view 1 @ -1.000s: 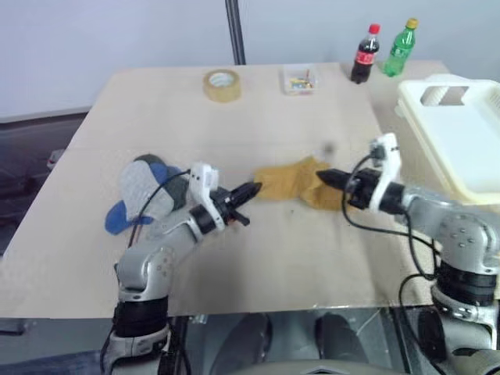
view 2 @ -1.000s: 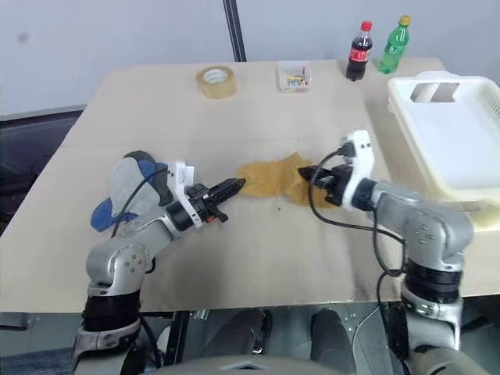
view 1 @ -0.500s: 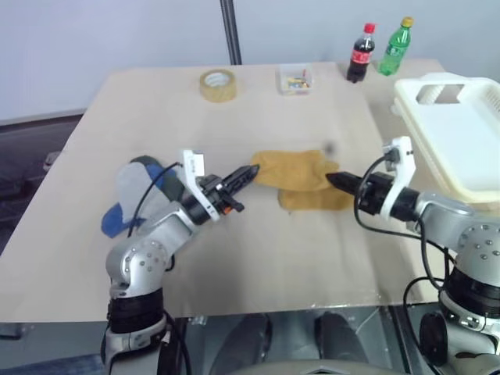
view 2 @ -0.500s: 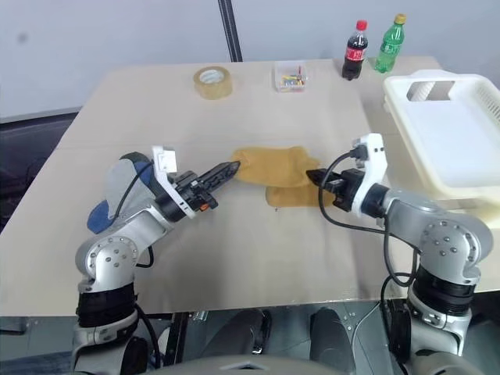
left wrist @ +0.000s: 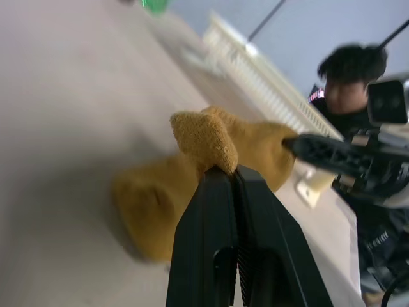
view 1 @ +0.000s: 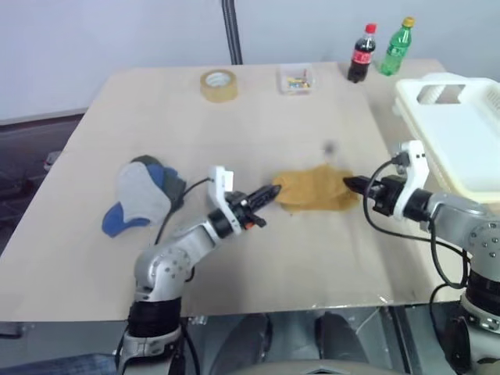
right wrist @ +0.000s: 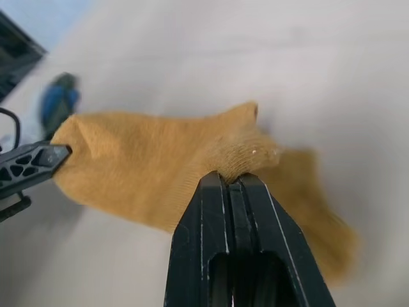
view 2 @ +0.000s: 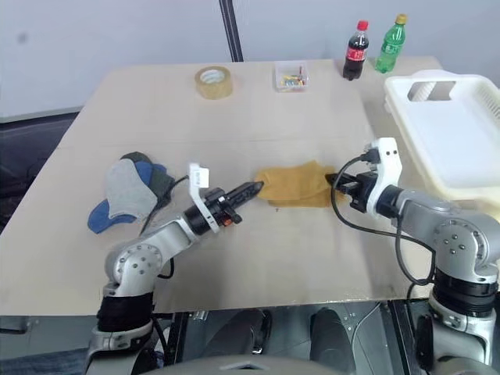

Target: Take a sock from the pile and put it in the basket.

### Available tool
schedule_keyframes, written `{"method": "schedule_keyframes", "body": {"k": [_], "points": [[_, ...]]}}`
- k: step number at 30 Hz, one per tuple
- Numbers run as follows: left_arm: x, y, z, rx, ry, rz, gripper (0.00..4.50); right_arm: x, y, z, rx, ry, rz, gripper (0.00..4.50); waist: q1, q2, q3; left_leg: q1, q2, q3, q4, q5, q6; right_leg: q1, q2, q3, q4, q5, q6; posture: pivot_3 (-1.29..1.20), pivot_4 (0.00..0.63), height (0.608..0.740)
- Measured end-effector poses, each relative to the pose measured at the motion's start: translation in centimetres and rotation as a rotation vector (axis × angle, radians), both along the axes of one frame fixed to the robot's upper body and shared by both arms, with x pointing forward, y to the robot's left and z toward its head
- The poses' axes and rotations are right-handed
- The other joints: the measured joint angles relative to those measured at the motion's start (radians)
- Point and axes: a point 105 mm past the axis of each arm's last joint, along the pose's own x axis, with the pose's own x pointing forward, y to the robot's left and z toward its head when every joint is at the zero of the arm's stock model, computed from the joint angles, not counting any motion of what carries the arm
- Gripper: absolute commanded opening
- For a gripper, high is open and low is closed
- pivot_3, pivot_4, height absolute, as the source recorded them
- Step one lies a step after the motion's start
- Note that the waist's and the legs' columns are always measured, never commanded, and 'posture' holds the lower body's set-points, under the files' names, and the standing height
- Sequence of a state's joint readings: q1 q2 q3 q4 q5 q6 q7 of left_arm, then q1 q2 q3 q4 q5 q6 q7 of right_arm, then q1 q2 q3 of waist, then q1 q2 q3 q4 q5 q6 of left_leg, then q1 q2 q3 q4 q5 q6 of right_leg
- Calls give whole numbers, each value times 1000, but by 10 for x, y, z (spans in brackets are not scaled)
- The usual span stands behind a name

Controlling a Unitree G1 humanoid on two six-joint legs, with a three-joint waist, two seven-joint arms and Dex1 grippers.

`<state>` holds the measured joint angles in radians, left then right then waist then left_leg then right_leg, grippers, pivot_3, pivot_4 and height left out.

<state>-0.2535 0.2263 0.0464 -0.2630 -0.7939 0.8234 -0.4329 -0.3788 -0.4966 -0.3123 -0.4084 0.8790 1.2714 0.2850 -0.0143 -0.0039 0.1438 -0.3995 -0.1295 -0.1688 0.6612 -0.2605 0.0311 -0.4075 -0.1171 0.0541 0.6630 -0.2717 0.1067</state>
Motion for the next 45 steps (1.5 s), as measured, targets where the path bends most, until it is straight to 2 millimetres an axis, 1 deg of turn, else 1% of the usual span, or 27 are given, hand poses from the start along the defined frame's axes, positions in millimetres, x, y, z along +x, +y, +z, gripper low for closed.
{"method": "schedule_keyframes", "body": {"k": [3,5,7,10,13,15,20,22,24,25,26,27,30,33,34,35,36,37,39,40,41,42,43,44,45], "points": [[6,-4,-13,28,17,29,27,-1,-12,-12,-37,16,-24,0,2,0,0,0,0,0,0,0,0,0,0,0,0,0,0,0,150,740],[9,-4,-16,36,12,46,27,-2,-16,-22,-42,33,-37,0,2,0,0,0,0,0,0,0,0,0,0,0,0,0,0,0,150,740],[14,-4,-20,42,6,72,27,-1,-18,-26,-39,28,-47,0,2,0,0,0,0,0,0,0,0,0,0,0,0,0,0,0,150,740],[21,-2,-25,59,-9,97,27,1,-20,-26,-36,4,-56,0,2,0,0,0,0,0,0,0,0,0,0,0,0,0,0,0,150,740],[27,-3,-21,57,-36,98,27,3,-19,-27,-45,-14,-49,0,4,0,0,0,0,0,0,0,0,0,0,0,0,0,0,0,150,740],[27,-4,-20,53,-41,93,27,3,-19,-26,-46,-25,-52,0,4,0,0,0,0,0,0,0,0,0,0,0,0,0,0,0,150,740],[25,-7,-26,67,-30,71,27,5,-18,-28,-42,-21,-52,0,2,0,0,0,0,0,0,0,0,0,0,0,0,0,0,0,150,740],[21,-10,-31,80,-17,55,0,3,-13,-31,-36,-4,-26,613,2,0,0,0,0,0,0,0,0,0,0,0,0,0,0,0,150,740],[20,-13,-35,102,-15,46,0,0,-4,-34,-26,15,21,1344,3,0,0,0,0,0,0,0,0,0,0,0,0,0,0,0,150,740],[20,-13,-35,110,-17,46,0,-1,-2,-35,-26,16,30,1945,3,0,0,0,0,0,0,0,0,0,0,0,0,0,0,0,150,740],[20,-13,-36,119,-19,50,0,0,-2,-35,-30,9,28,2420,3,0,0,0,0,0,0,0,0,0,0,0,0,0,0,0,150,740],[21,-12,-36,128,-21,55,0,3,-3,-33,-45,-12,9,2707,3,0,0,0,0,0,0,0,0,0,0,0,0,0,0,0,150,740],[21,-13,-36,130,-21,57,0,9,-7,-25,-69,-68,-23,2707,4,0,0,0,0,0,0,0,0,0,0,0,0,0,0,0,150,740],[21,-13,-37,135,-21,60,0,15,-14,-16,-144,-168,-46,2707,4,0,0,0,0,0,0,0,0,0,0,0,0,0,0,0,150,740],[21,-12,-38,138,-22,63,0,17,-15,-10,-157,-216,-53,2707,3,0,0,0,0,0,0,0,0,0,0,0,0,0,0,0,150,740],[21,-12,-38,139,-22,64,0,17,-15,-10,-158,-220,-54,2707,3,0,0,0,0,0,0,0,0,0,0,0,0,0,0,0,150,740],[21,-12,-39,143,-23,67,0,19,-13,-5,-159,-259,-53,2707,1,0,0,0,0,0,0,0,0,0,0,0,0,0,0,0,150,740],[22,-11,-39,145,-24,71,648,21,-7,1,-141,-299,-41,2798,-2,0,0,0,0,0,0,0,0,0,1,0,0,0,0,0,150,740],[22,-12,-38,142,-25,70,1406,22,14,9,-104,-354,27,2798,-3,0,0,1,1,0,0,0,0,0,1,0,1,0,0,0,150,740],[22,-12,-38,141,-26,68,1896,21,26,7,-111,-361,75,2798,-1,0,0,1,1,0,0,0,0,0,1,0,0,0,0,0,150,740],[22,-12,-37,141,-26,67,2434,19,33,3,-125,-358,110,2798,1,0,0,1,1,0,0,0,0,0,1,0,0,0,0,0,150,740],[21,-12,-37,137,-31,55,2864,17,43,-10,-160,-344,155,2798,4,0,0,1,0,-1,0,0,0,0,0,-1,0,0,0,0,150,740],[20,-13,-36,133,-34,49,3205,16,47,-17,-173,-332,172,2798,5,-1,0,1,0,-1,1,0,0,0,0,-1,0,0,0,0,150,740],[20,-14,-35,130,-39,42,3668,15,49,-26,-191,-315,182,2798,4,-1,0,1,0,-1,1,0,0,0,0,-1,0,0,0,0,150,740],[19,-14,-33,131,-47,34,4102,15,49,-41,-212,-277,193,2798,3,-1,0,1,-1,-1,2,0,0,1,0,-1,0,0,0,0,150,740]]}}
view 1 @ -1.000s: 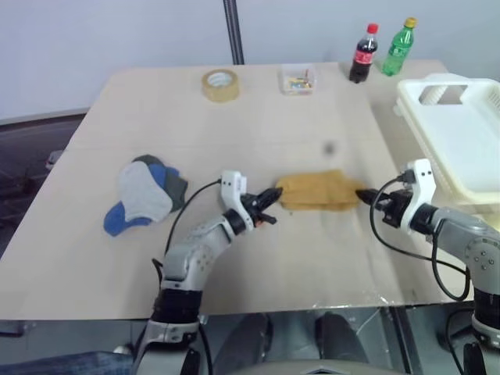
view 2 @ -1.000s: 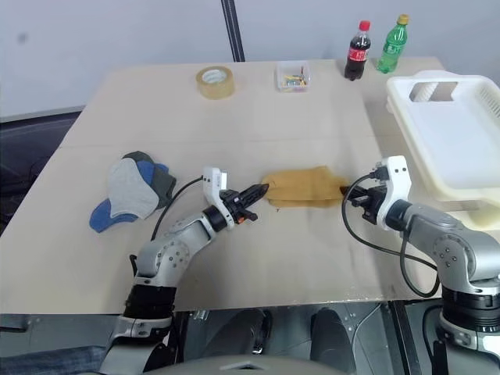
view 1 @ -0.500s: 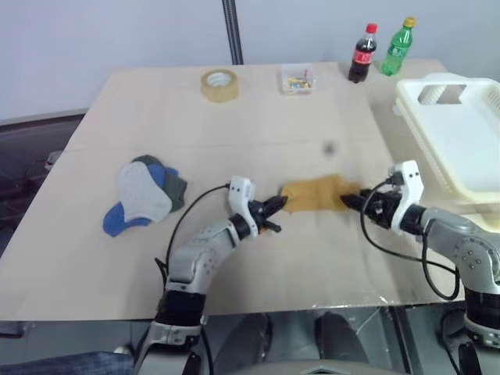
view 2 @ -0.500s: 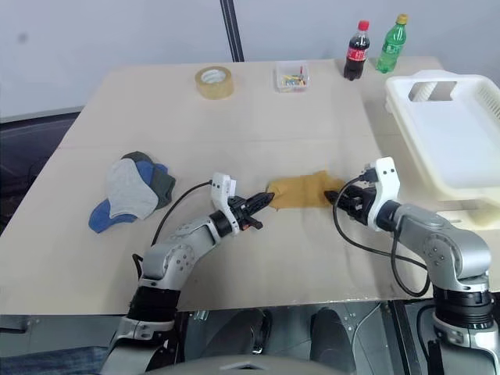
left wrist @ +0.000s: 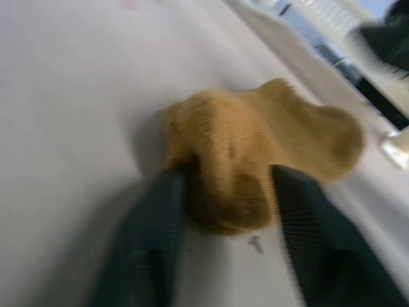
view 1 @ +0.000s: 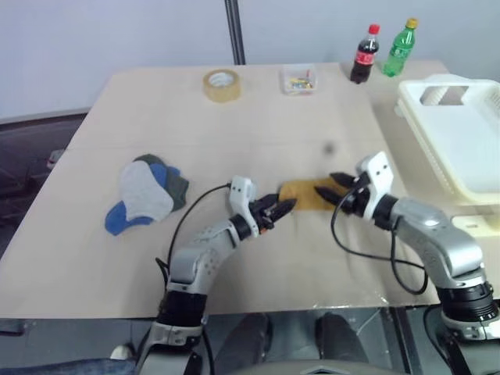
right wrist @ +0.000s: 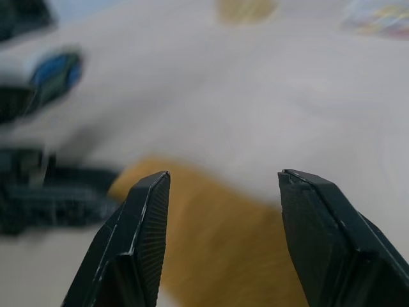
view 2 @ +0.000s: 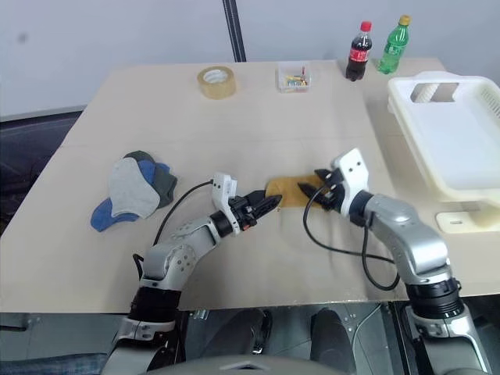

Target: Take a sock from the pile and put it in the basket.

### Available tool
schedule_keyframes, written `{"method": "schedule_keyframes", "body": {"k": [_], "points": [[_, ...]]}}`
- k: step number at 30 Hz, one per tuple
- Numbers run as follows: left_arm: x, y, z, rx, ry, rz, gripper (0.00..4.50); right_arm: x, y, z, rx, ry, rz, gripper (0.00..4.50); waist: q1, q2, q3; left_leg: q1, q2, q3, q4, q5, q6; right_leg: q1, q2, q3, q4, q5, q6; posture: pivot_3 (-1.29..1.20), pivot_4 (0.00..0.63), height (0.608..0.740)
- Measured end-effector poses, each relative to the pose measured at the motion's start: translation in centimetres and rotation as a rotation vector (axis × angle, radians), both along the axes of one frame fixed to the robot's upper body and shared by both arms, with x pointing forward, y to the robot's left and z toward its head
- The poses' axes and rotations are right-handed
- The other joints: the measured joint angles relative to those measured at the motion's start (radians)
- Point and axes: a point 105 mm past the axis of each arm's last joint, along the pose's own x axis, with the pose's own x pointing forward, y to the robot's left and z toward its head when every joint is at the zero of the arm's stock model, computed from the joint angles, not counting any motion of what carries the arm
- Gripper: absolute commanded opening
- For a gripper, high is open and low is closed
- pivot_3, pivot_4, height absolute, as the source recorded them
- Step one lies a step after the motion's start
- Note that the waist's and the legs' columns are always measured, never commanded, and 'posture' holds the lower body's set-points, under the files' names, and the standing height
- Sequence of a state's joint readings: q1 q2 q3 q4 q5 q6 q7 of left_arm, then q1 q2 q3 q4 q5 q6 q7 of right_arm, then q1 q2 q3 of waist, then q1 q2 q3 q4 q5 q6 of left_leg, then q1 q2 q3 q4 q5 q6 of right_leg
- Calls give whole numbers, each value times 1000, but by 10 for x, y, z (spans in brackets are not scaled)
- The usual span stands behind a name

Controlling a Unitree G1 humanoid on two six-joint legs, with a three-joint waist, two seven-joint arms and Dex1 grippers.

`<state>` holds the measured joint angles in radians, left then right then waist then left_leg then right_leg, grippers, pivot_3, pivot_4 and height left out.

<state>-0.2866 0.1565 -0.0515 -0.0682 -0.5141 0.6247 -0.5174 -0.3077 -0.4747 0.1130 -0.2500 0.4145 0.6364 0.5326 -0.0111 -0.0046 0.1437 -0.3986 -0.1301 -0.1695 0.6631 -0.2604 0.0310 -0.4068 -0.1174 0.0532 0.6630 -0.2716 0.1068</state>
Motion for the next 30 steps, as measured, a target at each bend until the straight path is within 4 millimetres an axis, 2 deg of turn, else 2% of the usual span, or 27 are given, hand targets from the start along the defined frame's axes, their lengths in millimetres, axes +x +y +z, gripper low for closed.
{"method": "schedule_keyframes", "body": {"k": [1,2,3,8,16,19,23,26,30], "points": [[0,0,1,0,-4,-1,4454,-1,-2,-13,-23,34,-3,2798,0,0,0,0,0,0,0,0,0,0,0,0,0,0,0,0,150,740],[0,0,2,-1,-5,0,4454,-2,-5,-26,-57,63,-7,2798,0,0,0,1,0,0,0,0,0,0,0,0,1,0,0,0,150,740],[0,1,2,-1,-4,5,4454,-1,-7,-27,-67,55,-3,2798,0,0,0,1,0,0,0,0,0,0,0,0,1,0,0,0,150,740],[1,16,3,-89,114,48,4454,2,-8,-29,-105,24,6,2798,-3,-1,-2,3,2,-1,0,0,0,2,2,0,1,0,0,0,150,740],[11,22,8,-102,285,39,4454,2,0,-33,-102,21,9,2798,-6,-3,-4,13,2,-1,-1,0,0,10,2,0,1,0,0,0,150,740],[11,23,7,-47,326,-4,4454,1,9,-34,-94,18,19,2798,-7,-3,-5,17,2,0,-5,0,0,13,3,1,0,0,0,0,150,740],[10,23,6,12,342,-71,4454,3,9,-34,-113,8,14,2798,-5,-3,-6,17,2,0,-5,0,0,13,3,2,0,0,0,0,150,740],[13,20,7,-7,379,-111,4454,3,12,-35,-110,8,6,2798,-2,-2,-8,17,2,0,-5,0,0,13,3,1,-1,0,0,0,150,740],[11,18,10,-152,469,-210,4454,-2,19,-35,-94,17,16,2798,0,-2,-9,16,1,-1,-5,0,0,13,2,1,-1,0,0,0,150,740]]}}
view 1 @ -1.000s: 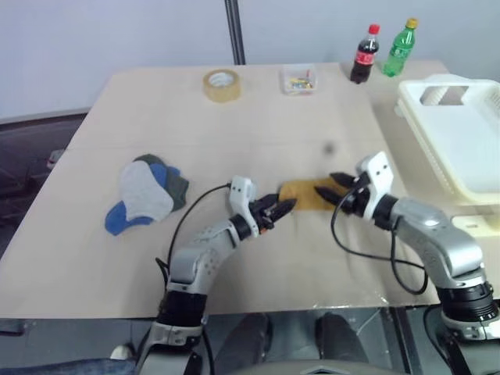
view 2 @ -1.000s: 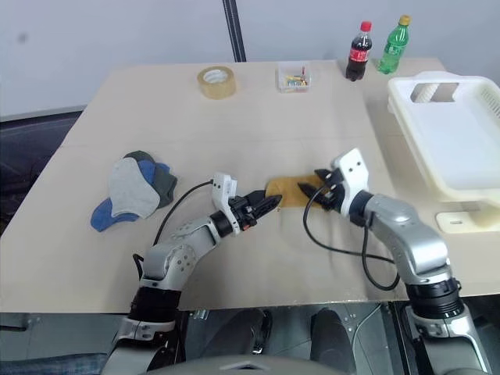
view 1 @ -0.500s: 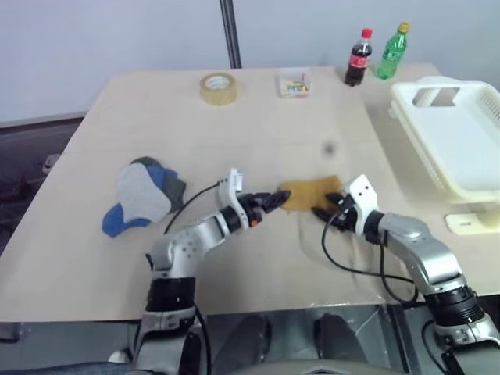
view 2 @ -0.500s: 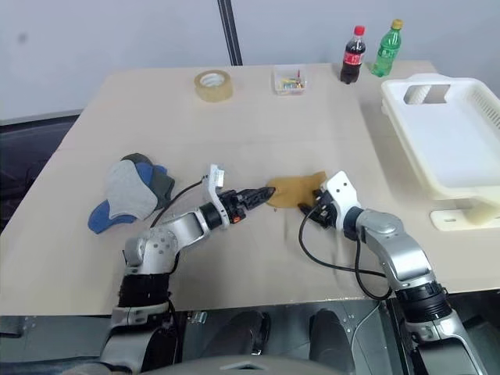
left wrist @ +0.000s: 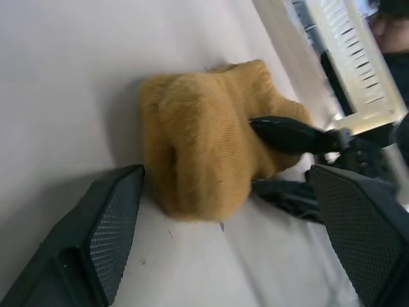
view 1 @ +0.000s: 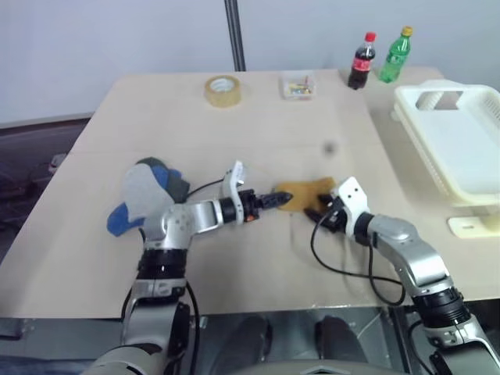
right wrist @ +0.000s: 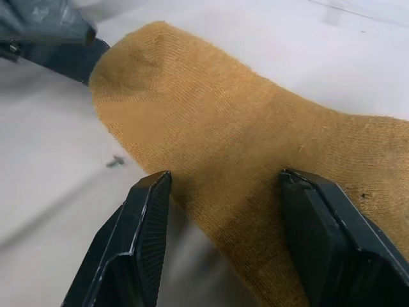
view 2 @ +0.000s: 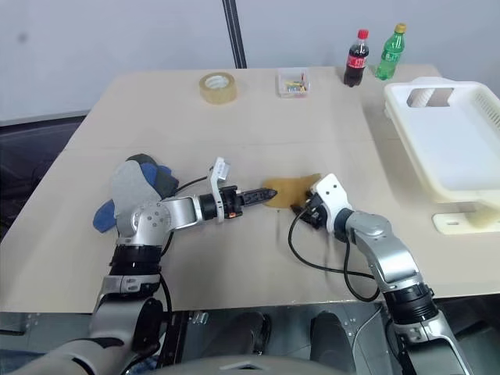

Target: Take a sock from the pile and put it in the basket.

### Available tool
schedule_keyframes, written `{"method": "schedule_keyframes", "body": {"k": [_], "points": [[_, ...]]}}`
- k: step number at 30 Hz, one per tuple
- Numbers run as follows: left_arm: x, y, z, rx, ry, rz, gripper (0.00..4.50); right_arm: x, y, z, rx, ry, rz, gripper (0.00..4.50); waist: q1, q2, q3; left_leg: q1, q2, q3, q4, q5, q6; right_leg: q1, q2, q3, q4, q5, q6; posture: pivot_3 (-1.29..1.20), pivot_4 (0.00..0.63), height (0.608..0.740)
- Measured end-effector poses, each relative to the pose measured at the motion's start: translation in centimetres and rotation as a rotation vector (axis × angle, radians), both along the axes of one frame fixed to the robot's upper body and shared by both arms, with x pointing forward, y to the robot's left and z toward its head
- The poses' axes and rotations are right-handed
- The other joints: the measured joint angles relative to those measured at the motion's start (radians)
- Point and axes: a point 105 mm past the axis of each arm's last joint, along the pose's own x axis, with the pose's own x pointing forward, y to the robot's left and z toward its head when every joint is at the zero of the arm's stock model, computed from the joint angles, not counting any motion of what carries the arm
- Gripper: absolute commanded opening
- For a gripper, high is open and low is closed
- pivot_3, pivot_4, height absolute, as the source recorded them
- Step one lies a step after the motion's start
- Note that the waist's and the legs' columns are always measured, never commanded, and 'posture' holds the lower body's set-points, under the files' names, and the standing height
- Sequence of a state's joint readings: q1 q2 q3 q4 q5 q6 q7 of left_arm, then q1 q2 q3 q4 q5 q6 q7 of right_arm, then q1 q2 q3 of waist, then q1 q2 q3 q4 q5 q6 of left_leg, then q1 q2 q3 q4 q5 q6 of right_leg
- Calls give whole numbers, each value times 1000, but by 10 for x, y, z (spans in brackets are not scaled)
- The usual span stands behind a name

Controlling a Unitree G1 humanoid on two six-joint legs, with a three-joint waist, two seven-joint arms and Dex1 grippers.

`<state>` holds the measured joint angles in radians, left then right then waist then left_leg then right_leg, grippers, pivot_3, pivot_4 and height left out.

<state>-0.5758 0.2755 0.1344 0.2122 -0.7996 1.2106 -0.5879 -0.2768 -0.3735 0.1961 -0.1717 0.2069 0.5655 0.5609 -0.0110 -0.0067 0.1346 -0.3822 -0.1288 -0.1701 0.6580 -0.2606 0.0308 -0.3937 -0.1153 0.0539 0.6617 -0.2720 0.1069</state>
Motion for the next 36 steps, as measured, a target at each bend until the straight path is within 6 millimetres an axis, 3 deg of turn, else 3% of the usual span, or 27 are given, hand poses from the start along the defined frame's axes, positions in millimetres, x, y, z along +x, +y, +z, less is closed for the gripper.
{"method": "schedule_keyframes", "body": {"k": [4,11,20,30,36], "points": [[-4,3,-2,-171,110,-62,4454,-5,6,0,15,17,11,2798,-3,0,0,0,0,0,-2,0,0,-1,0,0,-1,0,0,0,150,740],[-13,7,1,-304,163,-125,4454,-9,13,0,24,37,26,2798,-5,-1,1,-1,0,0,-3,0,0,-3,0,0,-1,0,0,0,150,740],[-19,4,37,-530,30,-162,4454,-10,14,1,21,44,43,2798,-5,-1,1,-1,0,0,-4,0,-1,-3,0,1,-1,0,0,0,150,740],[-16,-9,22,-452,31,-121,4454,-11,19,2,28,45,54,2798,-7,-2,1,-1,0,0,-5,0,-1,-4,0,1,-1,0,0,0,150,740],[-12,29,30,-398,-7,-13,4454,-12,20,2,27,47,57,2798,-10,-2,1,-1,1,0,-6,0,-1,-5,0,2,-1,0,0,0,150,740]]}}
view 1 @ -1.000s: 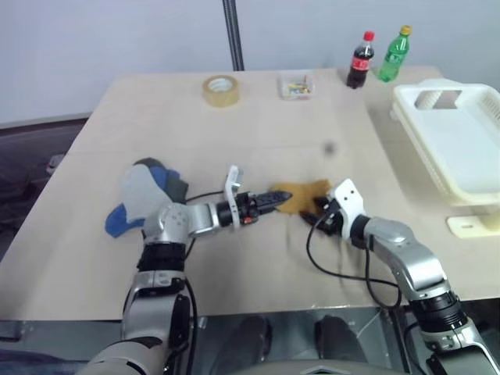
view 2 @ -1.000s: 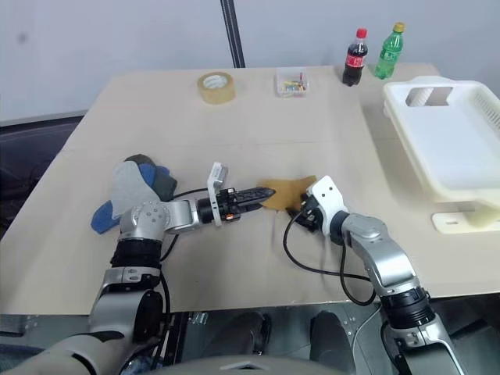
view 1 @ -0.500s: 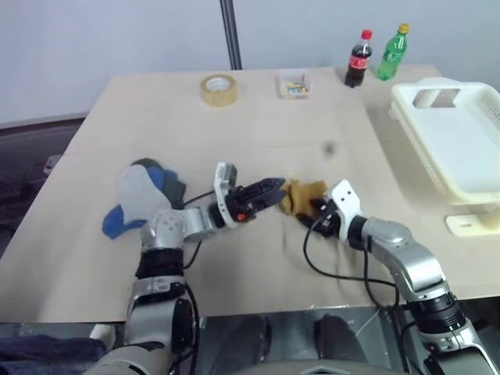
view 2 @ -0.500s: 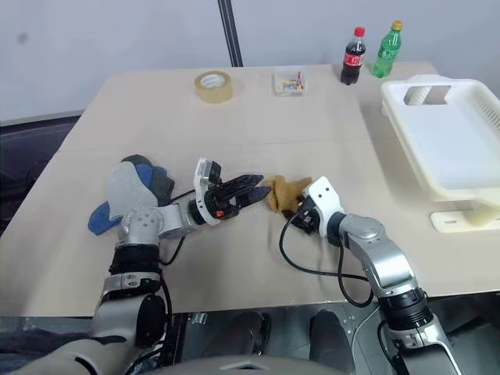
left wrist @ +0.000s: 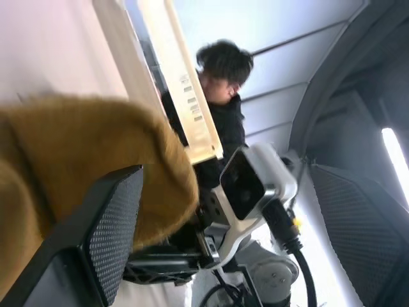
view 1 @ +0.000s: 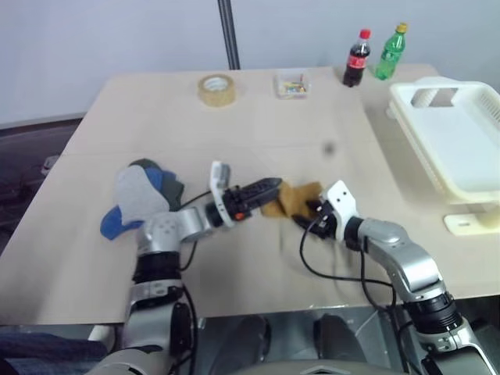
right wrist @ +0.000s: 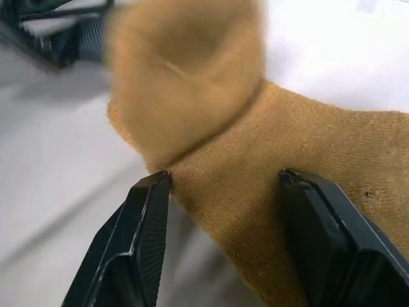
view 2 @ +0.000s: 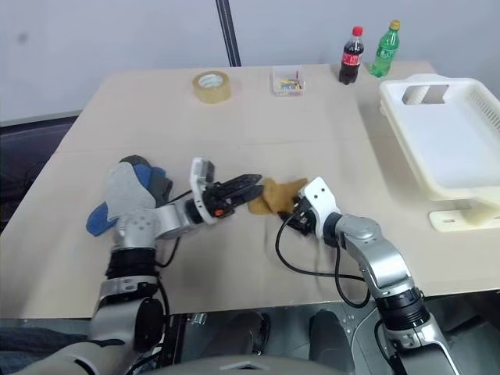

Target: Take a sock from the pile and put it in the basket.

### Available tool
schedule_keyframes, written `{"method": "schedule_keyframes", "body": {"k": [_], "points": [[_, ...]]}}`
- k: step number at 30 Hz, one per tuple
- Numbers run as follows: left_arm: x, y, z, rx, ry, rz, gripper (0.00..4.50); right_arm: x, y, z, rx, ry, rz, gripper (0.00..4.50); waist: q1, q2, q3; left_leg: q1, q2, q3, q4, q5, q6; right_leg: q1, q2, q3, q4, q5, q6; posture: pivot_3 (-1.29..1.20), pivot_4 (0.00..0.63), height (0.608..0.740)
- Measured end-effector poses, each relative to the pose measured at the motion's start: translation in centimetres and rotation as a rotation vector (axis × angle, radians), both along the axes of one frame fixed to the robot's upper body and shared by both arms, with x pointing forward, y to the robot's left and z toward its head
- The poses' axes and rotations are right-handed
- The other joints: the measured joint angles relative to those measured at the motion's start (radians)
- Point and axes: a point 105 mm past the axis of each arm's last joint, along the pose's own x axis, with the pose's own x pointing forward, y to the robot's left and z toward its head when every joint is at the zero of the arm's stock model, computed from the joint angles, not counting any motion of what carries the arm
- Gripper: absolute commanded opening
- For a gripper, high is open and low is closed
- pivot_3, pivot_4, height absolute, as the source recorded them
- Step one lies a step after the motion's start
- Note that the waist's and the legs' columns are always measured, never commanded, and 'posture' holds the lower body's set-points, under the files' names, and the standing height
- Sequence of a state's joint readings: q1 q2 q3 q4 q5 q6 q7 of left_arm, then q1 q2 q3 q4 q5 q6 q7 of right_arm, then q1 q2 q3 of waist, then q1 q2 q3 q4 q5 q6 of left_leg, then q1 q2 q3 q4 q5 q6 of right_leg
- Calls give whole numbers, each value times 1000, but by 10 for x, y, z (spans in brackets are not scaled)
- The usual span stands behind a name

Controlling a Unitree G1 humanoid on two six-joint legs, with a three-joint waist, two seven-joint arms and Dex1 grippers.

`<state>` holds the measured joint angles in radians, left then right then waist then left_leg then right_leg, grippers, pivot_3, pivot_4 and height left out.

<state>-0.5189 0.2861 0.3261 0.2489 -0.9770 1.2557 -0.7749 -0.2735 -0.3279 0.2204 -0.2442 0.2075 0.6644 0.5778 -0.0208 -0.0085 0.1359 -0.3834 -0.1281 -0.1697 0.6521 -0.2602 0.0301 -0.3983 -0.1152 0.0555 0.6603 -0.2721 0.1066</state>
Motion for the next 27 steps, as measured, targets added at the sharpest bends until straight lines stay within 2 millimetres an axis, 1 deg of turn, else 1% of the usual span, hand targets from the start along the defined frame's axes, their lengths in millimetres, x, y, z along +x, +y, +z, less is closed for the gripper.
{"method": "schedule_keyframes", "body": {"k": [1,2,3,6,8,9,12,17,19,20,21,27], "points": [[-2,6,-2,14,19,14,4454,0,0,0,-1,0,0,2798,0,0,0,0,0,0,0,0,0,0,0,0,0,0,0,0,150,740],[-9,14,-7,42,73,18,4454,0,0,0,-1,-1,-1,2798,1,0,0,0,0,0,0,0,0,0,0,0,0,0,0,0,150,740],[-16,16,-12,63,109,6,4454,0,0,0,-1,-2,-1,2798,2,0,0,0,0,0,0,0,0,0,0,0,0,0,0,0,150,740],[-43,16,-28,161,191,-62,4454,0,0,-1,-3,-5,0,2798,2,-1,1,0,0,0,0,0,0,0,0,0,0,0,0,0,150,740],[-49,17,-39,228,237,-56,4454,0,0,-1,-4,-4,-1,2798,6,-1,1,1,0,0,0,0,0,0,0,0,1,0,0,0,150,740],[-48,17,-39,238,240,-48,4454,0,0,-1,-4,-3,-1,2798,7,-1,1,1,0,0,-1,0,-1,1,0,0,1,0,0,0,150,740],[-40,7,-39,269,237,-22,4454,0,-1,-2,-6,-1,-4,2798,11,-1,0,3,0,-1,-1,0,-1,3,-1,-1,1,0,0,0,150,740],[-9,-19,-38,273,238,96,4454,1,0,-4,-6,5,-6,2798,22,-1,-3,4,-1,-1,0,0,-1,6,-1,-2,1,0,0,0,150,740],[-2,-22,-37,279,234,134,4454,1,1,-4,-3,5,-9,2798,24,-1,-5,5,-1,-1,0,0,-1,7,-1,-3,1,0,0,0,150,740],[0,-22,-37,282,233,145,4454,1,2,-4,-1,5,-8,2798,25,-1,-5,5,-1,-1,0,1,-2,7,-1,-3,1,0,0,0,150,740],[9,-21,-34,295,211,192,4454,1,1,-5,-1,6,-16,2798,21,0,-6,6,-1,-2,0,1,-3,7,-1,-3,2,0,0,0,150,740],[25,-13,-30,337,134,295,4454,0,2,-5,3,4,-16,2798,8,-1,-6,5,-1,-2,-1,2,-3,6,-1,-3,2,0,0,0,150,740]]}}
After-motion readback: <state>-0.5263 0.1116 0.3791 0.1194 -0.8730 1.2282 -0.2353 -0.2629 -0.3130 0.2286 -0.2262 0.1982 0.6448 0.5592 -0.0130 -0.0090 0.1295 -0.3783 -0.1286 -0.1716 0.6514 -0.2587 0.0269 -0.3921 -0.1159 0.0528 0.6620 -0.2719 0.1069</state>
